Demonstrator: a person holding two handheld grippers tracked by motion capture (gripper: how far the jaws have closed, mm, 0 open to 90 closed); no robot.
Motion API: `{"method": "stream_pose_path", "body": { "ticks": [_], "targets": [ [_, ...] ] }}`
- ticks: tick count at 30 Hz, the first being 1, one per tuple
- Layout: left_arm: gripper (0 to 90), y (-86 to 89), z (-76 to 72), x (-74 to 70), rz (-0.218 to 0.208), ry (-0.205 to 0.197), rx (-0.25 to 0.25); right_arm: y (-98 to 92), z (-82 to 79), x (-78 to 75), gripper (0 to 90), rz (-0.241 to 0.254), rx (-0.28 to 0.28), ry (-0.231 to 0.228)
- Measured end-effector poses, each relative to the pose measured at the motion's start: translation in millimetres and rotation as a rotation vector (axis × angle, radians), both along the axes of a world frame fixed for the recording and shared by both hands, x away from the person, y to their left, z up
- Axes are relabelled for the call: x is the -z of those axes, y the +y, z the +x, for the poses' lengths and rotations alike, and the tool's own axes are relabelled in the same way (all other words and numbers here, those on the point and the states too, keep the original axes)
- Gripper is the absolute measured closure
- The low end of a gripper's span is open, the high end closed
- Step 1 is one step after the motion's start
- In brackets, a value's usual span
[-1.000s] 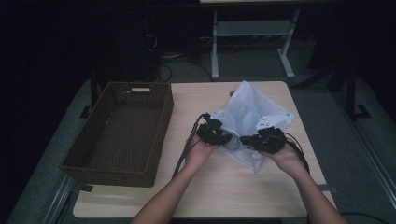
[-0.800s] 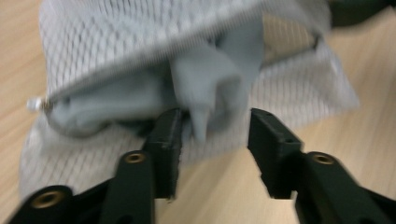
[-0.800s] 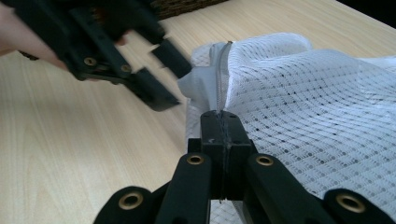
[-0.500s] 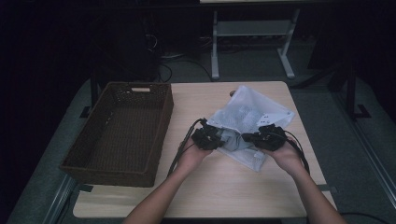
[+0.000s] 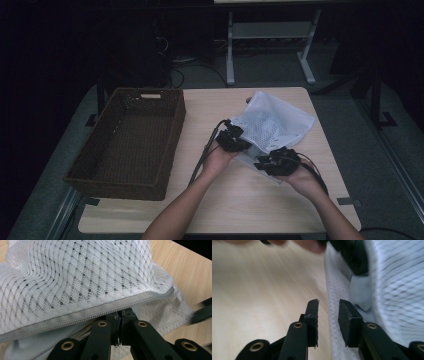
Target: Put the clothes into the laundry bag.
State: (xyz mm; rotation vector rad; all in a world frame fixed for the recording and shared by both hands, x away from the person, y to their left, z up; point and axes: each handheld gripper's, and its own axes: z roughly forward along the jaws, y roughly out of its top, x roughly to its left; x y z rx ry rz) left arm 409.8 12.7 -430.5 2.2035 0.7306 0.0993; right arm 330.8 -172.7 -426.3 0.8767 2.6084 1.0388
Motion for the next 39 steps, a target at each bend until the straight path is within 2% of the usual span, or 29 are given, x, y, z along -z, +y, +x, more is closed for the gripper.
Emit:
{"method": "stream_pose_path", "body": {
  "ticks": [8, 10, 13, 18, 20, 23, 29, 34, 37, 39],
  "targets": [
    [87.8, 1.0, 1.2, 0.3, -0.01, 0.0, -0.002, 23.5, 21.3, 32.5, 65.6, -0.036, 0.045, -0.001],
    [87.8, 0.9, 0.9, -0.1, -0.011, 0.001, -0.004, 25.6, 23.2, 37.4, 66.7, -0.048, 0.058, -0.011],
    [87.8, 1.0, 1.1, 0.0, -0.012, 0.001, -0.005, 25.4, 24.8, 40.8, 68.5, -0.033, 0.067, -0.008],
    [87.9, 0.8, 0.8, -0.5, -0.011, 0.002, -0.008, 25.0, 25.9, 43.1, 88.7, -0.011, 0.094, -0.02],
    [87.9, 0.4, 0.3, -0.9, -0.012, 0.0, -0.007, 25.2, 25.6, 42.8, 90.0, -0.013, 0.101, -0.015],
    [87.9, -0.8, -0.7, -1.0, -0.014, 0.001, -0.003, 24.3, 24.8, 41.5, 90.0, -0.017, 0.082, 0.001],
    [87.9, -5.8, -3.8, -0.7, -0.023, -0.002, 0.011, 21.0, 19.0, 38.7, 90.0, -0.008, 0.009, 0.07],
    [88.1, -13.2, -4.5, 2.3, -0.014, -0.011, 0.011, 21.3, 7.7, 38.0, 90.0, -0.01, -0.045, 0.083],
    [88.2, -16.9, -0.7, 3.9, 0.004, -0.021, -0.004, 21.7, 1.4, 37.4, 90.0, -0.015, -0.072, 0.087],
    [88.2, -19.4, 2.9, 5.1, -0.001, -0.026, -0.018, 22.6, -2.7, 36.3, 90.0, -0.028, -0.089, 0.088]
  ]
}}
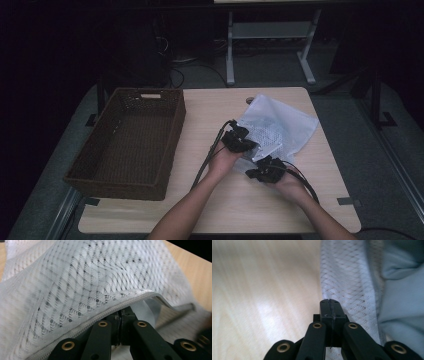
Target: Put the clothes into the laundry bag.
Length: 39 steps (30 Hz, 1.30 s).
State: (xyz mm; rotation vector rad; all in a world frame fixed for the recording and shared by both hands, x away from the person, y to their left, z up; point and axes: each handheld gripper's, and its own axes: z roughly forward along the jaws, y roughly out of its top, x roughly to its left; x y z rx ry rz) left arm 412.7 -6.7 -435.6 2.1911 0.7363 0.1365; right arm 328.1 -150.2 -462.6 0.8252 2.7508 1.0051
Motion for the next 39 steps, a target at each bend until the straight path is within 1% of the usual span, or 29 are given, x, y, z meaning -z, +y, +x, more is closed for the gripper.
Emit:
{"method": "stream_pose_path", "body": {
  "ticks": [3, 4, 5, 7, 9, 11, 13, 16, 18, 19, 20, 21, 22, 23, 24, 25, 26, 27, 29, 31, 32, 33, 34, 35, 37, 39],
  "targets": [
    [88.2, -4.1, 6.1, 1.9, 0.003, -0.001, -0.017, 1.0, -6.6, -1.0, 90.0, -0.009, -0.023, 0.003],
    [88.2, -4.1, 6.1, 1.9, 0.003, -0.001, -0.017, 1.0, -6.6, -1.0, 90.0, -0.009, -0.023, 0.003],
    [88.2, -6.9, 9.9, 3.0, -0.004, -0.001, -0.025, 0.1, -10.1, -1.1, 90.0, -0.013, -0.038, 0.002],
    [88.1, -9.0, 11.7, 3.0, -0.009, 0.007, -0.027, -1.4, -12.6, -1.5, 90.0, -0.015, -0.037, 0.008],
    [87.6, -8.3, 10.5, 2.1, -0.011, 0.015, -0.019, -2.6, -12.7, -1.3, 90.0, -0.013, -0.033, 0.009],
    [85.6, -4.3, 6.7, 0.2, -0.029, 0.035, -0.004, -2.9, -12.3, -1.2, 90.0, -0.01, -0.031, 0.011],
    [82.9, 1.9, 0.6, -3.0, -0.033, 0.048, 0.014, -2.6, -12.7, -1.4, 90.0, -0.01, -0.029, 0.014],
    [78.9, 15.3, -12.7, -8.7, -0.032, 0.053, 0.039, -2.3, -13.5, -2.0, 90.0, -0.019, -0.029, 0.013],
    [78.3, 26.2, -23.7, -11.7, -0.024, 0.041, 0.052, -2.7, -15.5, -2.4, 90.0, -0.024, -0.028, 0.016],
    [79.0, 32.1, -28.4, -12.4, -0.019, 0.038, 0.058, -4.3, -17.4, -2.4, 90.0, -0.023, -0.029, 0.018],
    [83.0, 38.1, -32.2, -12.5, -0.013, 0.033, 0.067, -6.4, -19.3, -2.7, 90.0, -0.026, -0.03, 0.022],
    [86.3, 42.9, -35.9, -11.8, -0.009, 0.038, 0.068, -8.2, -21.4, -3.1, 90.0, -0.031, -0.032, 0.026],
    [88.7, 42.9, -35.9, -11.8, -0.009, 0.038, 0.068, -10.0, -23.8, -3.5, 90.0, -0.034, -0.033, 0.025],
    [89.4, 46.6, -40.2, -8.6, 0.028, 0.031, 0.069, -12.1, -25.6, -3.2, 90.0, -0.03, -0.033, 0.028],
    [89.5, 46.6, -40.2, -8.6, 0.028, 0.031, 0.069, -13.8, -27.1, -3.0, 90.0, -0.024, -0.037, 0.031],
    [89.5, 46.8, -39.6, -4.4, 0.064, 0.02, 0.048, -14.8, -28.3, -3.0, 90.0, -0.025, -0.042, 0.034],
    [89.5, 46.7, -37.2, -2.1, 0.047, 0.032, 0.045, -15.0, -29.5, -3.4, 90.0, -0.027, -0.044, 0.037],
    [89.6, 45.0, -34.9, 0.0, 0.04, 0.043, 0.041, -15.2, -30.4, -3.4, 90.0, -0.031, -0.049, 0.033],
    [89.6, 37.1, -31.0, 4.7, 0.057, 0.04, 0.031, -15.0, -31.7, -3.9, 90.0, -0.04, -0.056, 0.029],
    [89.7, 29.5, -25.9, 9.0, 0.065, 0.029, 0.018, -14.4, -32.6, -4.3, 90.0, -0.044, -0.066, 0.032],
    [89.7, 29.5, -25.9, 9.0, 0.065, 0.029, 0.018, -14.4, -32.6, -4.3, 90.0, -0.044, -0.066, 0.032],
    [89.7, 21.7, -19.4, 12.9, 0.079, 0.024, -0.003, -14.0, -33.3, -4.5, 90.0, -0.048, -0.084, 0.035],
    [89.7, 21.7, -19.4, 12.9, 0.079, 0.024, -0.003, -13.9, -33.8, -4.7, 90.0, -0.05, -0.092, 0.036],
    [89.8, 15.0, -12.0, 16.1, 0.091, 0.013, -0.026, -13.8, -34.4, -4.9, 90.0, -0.051, -0.098, 0.038],
    [89.8, 10.1, -5.1, 18.0, 0.09, 0.013, -0.05, -13.8, -35.1, -4.9, 90.0, -0.054, -0.107, 0.034],
    [89.8, 5.5, 1.0, 18.0, 0.108, -0.005, -0.069, -13.8, -35.9, -5.0, 90.0, -0.058, -0.115, 0.029]
  ]
}}
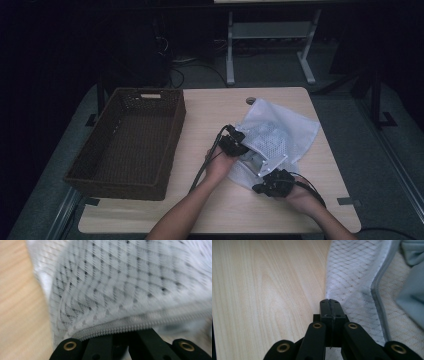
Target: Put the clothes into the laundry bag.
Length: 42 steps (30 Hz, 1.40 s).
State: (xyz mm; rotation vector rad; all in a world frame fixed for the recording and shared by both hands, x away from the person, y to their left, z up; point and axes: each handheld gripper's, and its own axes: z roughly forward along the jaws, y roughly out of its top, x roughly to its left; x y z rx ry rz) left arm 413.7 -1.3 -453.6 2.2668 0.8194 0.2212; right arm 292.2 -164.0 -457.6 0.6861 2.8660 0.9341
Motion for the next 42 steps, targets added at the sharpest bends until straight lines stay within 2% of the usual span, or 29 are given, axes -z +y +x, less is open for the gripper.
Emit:
{"method": "stream_pose_path", "body": {
  "ticks": [1, 5, 8, 11, 15, 18, 21, 24, 26, 29, 31, 33, 36, 42],
  "targets": [
    [89.8, 0.0, 0.0, 0.0, 0.0, 0.0, 0.0, 0.0, 0.0, 0.0, 90.0, 0.0, 0.0, 0.0],
    [89.8, -3.0, 16.6, 0.9, 0.011, -0.017, -0.06, -1.0, -1.6, -0.5, 90.0, -0.005, -0.016, 0.003],
    [89.8, -0.7, 19.9, 1.0, -0.012, 0.001, -0.068, -3.4, -3.4, -0.4, 90.0, -0.005, -0.016, 0.001],
    [89.7, 3.3, 10.1, -4.8, -0.028, 0.01, -0.027, -4.4, -3.1, 0.0, 90.0, 0.001, -0.013, 0.005],
    [89.6, 15.3, -11.1, -15.4, -0.053, 0.035, 0.037, -4.8, -2.8, 0.3, 90.0, 0.006, -0.013, 0.008],
    [89.6, 25.8, -27.1, -25.5, -0.062, 0.028, 0.069, -4.6, -2.8, 0.3, 90.0, 0.008, -0.012, 0.009],
    [89.7, 31.3, -39.5, -33.8, -0.093, 0.046, 0.102, -4.6, -2.7, 0.3, 90.0, 0.005, -0.013, 0.006],
    [89.7, 26.8, -44.3, -34.6, -0.093, 0.052, 0.129, -4.1, -2.8, 0.2, 90.0, 0.006, -0.013, 0.004],
    [89.7, 13.1, -43.4, -27.0, -0.079, 0.055, 0.142, -3.4, -3.2, 0.0, 90.0, 0.001, -0.016, -0.001],
    [89.7, -1.4, -37.1, -14.4, -0.074, 0.068, 0.135, -2.7, -4.2, -0.3, 90.0, -0.006, -0.018, -0.01],
    [89.8, -5.3, -35.0, -11.6, -0.066, 0.063, 0.135, -2.7, -4.2, -0.3, 90.0, -0.007, -0.02, -0.011],
    [89.8, -16.9, -29.5, -4.8, -0.054, 0.047, 0.117, -3.0, -4.0, -0.4, 90.0, -0.009, -0.028, -0.011],
    [89.9, -25.7, -22.0, -0.2, -0.04, 0.042, 0.105, -3.1, -4.6, -1.0, 90.0, -0.014, -0.038, 0.001],
    [89.9, -42.5, -6.8, -1.2, -0.024, 0.009, 0.06, -2.0, -6.7, -1.6, 90.0, -0.02, -0.052, 0.002]
  ]
}}
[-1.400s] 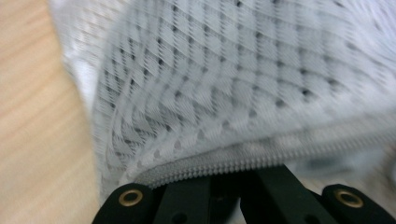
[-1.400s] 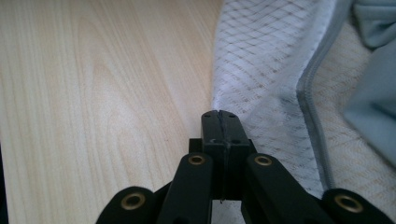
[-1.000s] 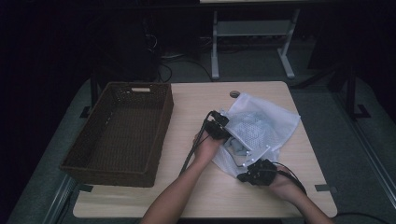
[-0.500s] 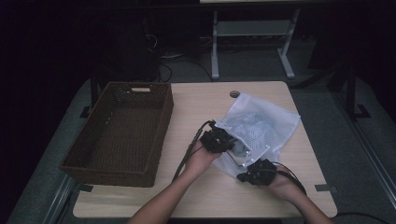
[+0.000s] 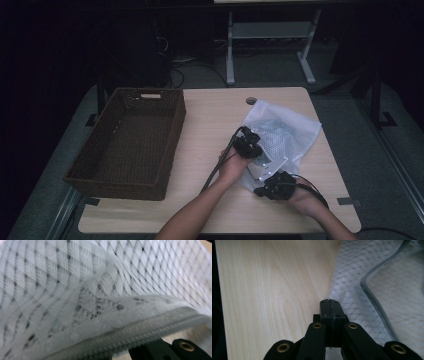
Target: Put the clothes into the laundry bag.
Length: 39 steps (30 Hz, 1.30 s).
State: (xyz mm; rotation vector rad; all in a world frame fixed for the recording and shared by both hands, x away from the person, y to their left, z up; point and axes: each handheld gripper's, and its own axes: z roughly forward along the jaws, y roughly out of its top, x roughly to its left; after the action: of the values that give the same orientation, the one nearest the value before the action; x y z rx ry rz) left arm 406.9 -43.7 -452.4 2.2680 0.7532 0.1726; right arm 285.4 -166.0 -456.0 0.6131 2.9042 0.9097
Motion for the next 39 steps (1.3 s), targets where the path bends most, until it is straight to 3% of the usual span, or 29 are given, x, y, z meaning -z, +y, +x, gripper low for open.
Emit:
{"method": "stream_pose_path", "body": {
  "ticks": [5, 9, 15, 17, 18, 21, 23, 26, 31, 33, 35, 37, 39],
  "targets": [
    [89.9, -7.2, 12.9, -0.2, -0.008, -0.014, -0.04, 0.7, -1.9, 0.0, 90.0, 0.0, -0.02, 0.002],
    [89.7, -1.2, 7.9, -2.2, -0.034, 0.006, -0.015, -1.2, -1.4, 0.4, 90.0, 0.006, -0.013, 0.003],
    [84.6, 33.4, -14.8, -15.2, -0.065, 0.028, 0.021, -3.4, -0.2, 0.3, 90.0, 0.003, -0.005, -0.005],
    [83.2, 58.0, -28.4, -25.9, -0.062, 0.004, 0.025, -3.7, 0.2, 0.2, 90.0, 0.001, -0.001, -0.006],
    [82.8, 58.0, -28.4, -25.9, -0.062, 0.004, 0.025, -3.7, 0.2, 0.2, 90.0, 0.001, -0.001, -0.006],
    [80.1, 82.9, -35.1, -38.4, -0.044, -0.049, -0.001, -3.7, 0.8, 0.0, 90.0, -0.001, 0.006, -0.005],
    [78.4, 94.9, -31.6, -44.0, -0.034, -0.078, -0.038, -3.8, 1.0, 0.0, 90.0, 0.0, 0.005, -0.004],
    [67.2, 101.1, -19.8, -46.0, -0.027, -0.099, -0.074, -3.9, 1.5, 0.0, 90.0, -0.001, 0.005, -0.001],
    [62.3, 87.4, -6.6, -38.7, -0.006, -0.107, -0.049, -5.1, 2.6, 0.3, 90.0, 0.004, 0.009, 0.001],
    [65.1, 81.6, -3.5, -36.0, -0.003, -0.121, -0.035, -5.6, 3.0, 0.4, 90.0, 0.004, 0.011, 0.002],
    [85.9, 79.3, -2.6, -34.9, -0.01, -0.123, -0.019, -6.3, 3.0, 0.4, 90.0, 0.005, 0.013, 0.0],
    [88.3, 79.4, -4.7, -36.4, -0.013, -0.13, -0.017, -6.7, 3.0, 0.4, 90.0, 0.004, 0.015, -0.002],
    [89.0, 86.5, -14.2, -44.3, -0.012, -0.164, -0.013, -8.7, 3.9, 0.2, 90.0, 0.001, 0.028, -0.007]
  ]
}}
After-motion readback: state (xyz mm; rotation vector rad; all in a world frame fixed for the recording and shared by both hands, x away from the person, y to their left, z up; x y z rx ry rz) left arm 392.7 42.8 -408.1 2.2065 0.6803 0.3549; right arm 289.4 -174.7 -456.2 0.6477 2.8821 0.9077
